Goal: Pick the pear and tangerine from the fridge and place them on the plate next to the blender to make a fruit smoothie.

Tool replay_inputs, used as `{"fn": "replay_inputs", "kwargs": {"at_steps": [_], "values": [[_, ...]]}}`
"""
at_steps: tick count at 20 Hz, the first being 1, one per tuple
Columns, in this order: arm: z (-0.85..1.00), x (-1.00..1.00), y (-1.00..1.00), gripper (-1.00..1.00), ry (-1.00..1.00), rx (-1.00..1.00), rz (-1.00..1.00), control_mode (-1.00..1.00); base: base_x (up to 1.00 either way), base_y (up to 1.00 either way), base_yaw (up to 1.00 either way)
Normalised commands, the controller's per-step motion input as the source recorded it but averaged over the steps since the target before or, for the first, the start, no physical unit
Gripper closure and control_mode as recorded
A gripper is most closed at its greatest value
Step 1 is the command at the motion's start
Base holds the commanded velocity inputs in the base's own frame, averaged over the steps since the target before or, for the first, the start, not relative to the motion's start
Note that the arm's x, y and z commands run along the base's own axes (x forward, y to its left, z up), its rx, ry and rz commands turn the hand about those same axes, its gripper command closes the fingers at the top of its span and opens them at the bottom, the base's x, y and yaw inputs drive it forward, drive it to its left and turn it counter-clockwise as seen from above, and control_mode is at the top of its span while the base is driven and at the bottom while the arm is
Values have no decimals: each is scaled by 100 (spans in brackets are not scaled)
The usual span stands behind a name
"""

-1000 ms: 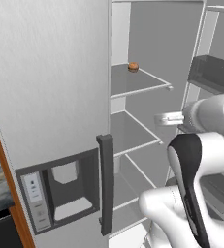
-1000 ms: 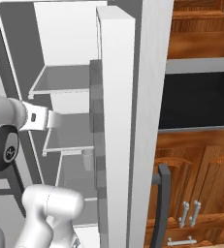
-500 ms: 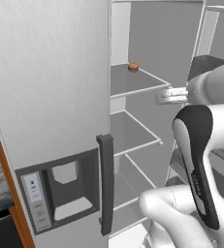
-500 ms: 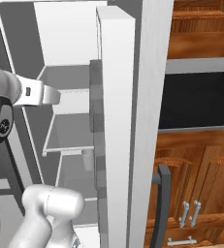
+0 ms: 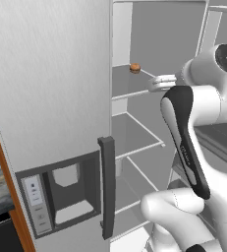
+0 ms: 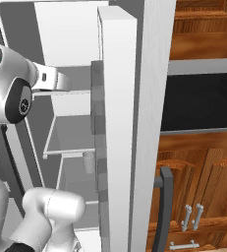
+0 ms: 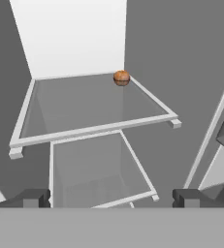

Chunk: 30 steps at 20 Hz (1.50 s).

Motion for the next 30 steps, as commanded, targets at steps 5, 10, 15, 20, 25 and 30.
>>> {"fn": "replay_inputs", "kwargs": {"at_steps": [5,10,15,20,25,30], "values": [[0,78,0,-100,0,0,0,-100,0,0,0],[-2,86,0,-100,0,0,-1,-100,0,0,0],[0,91,0,-100,11,2,-6,-100,0,0,0],[0,78,-4,-100,18,5,-7,-100,0,0,0],[-24,64,0,-100,6,5,-7,-100,0,0,0],[-12,11,-9,-100,1,6,-2,-100,0,0,0]]}}
